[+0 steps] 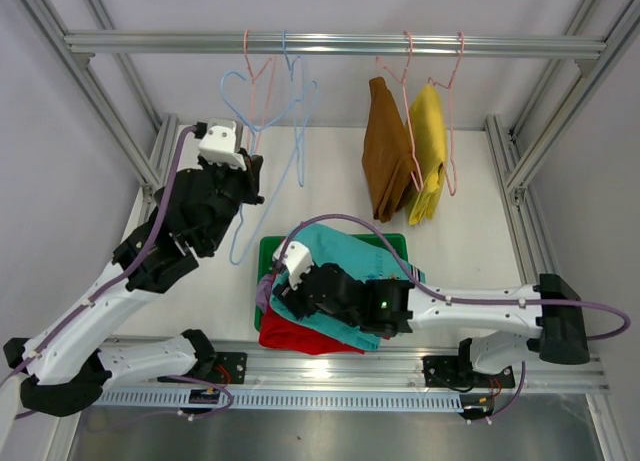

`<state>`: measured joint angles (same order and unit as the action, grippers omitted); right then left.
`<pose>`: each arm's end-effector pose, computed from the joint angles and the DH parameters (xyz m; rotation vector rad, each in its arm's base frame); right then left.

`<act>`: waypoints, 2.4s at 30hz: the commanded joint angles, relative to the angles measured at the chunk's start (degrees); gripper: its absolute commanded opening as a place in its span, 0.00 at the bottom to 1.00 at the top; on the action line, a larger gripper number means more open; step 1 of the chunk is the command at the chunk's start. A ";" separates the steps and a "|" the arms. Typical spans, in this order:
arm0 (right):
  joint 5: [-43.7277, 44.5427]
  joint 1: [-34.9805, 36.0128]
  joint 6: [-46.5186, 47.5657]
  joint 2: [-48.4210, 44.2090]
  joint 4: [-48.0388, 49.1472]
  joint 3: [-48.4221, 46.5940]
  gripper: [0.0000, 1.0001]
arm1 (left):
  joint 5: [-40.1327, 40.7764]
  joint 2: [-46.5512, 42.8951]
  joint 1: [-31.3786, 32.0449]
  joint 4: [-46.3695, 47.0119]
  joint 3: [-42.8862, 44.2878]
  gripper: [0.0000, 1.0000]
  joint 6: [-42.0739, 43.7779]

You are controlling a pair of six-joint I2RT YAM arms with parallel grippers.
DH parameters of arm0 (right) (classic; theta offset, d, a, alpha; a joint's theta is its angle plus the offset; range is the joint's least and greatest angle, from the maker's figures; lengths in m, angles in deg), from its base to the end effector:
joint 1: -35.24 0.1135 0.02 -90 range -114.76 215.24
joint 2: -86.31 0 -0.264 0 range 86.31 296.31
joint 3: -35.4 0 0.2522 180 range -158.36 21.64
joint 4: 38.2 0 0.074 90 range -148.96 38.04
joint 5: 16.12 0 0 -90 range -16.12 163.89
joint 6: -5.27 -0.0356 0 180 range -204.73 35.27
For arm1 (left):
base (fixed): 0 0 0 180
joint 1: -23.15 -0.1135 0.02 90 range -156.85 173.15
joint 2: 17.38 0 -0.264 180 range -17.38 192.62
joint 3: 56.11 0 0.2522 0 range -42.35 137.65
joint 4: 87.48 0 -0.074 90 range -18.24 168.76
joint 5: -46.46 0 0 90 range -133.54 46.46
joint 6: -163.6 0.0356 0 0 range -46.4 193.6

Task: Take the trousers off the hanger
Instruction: Place the trousers in the bin.

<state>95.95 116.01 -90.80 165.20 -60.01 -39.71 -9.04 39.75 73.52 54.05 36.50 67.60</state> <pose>0.0641 0.3110 0.3097 -1.0263 1.7530 0.5873 0.1337 -0.1298 0.4762 0.1628 1.6123 -0.2714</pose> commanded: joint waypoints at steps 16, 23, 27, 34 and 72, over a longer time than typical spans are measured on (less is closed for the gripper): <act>3.74 7.22 -8.44 -11.30 -2.94 -2.57 0.70 | -2.24 -0.26 -1.50 1.59 -0.19 0.01 -0.33; 3.26 -3.23 -14.49 -11.31 3.38 9.65 0.69 | -3.65 0.71 -1.50 1.42 -0.10 0.01 -0.50; 1.58 -5.19 -17.74 -7.01 11.01 15.89 0.68 | -5.58 0.62 -1.85 1.86 -0.62 0.01 -0.77; 1.57 -1.50 -26.89 2.14 19.66 25.57 0.67 | -8.31 1.41 -2.64 1.77 -0.98 0.01 -1.21; 2.19 -10.64 -16.79 -6.28 9.29 17.40 0.75 | -14.46 1.32 -3.17 0.81 -0.10 0.01 -1.82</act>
<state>95.49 104.91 -107.61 166.55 -46.55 -21.85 -21.76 42.41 70.77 54.09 34.94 66.56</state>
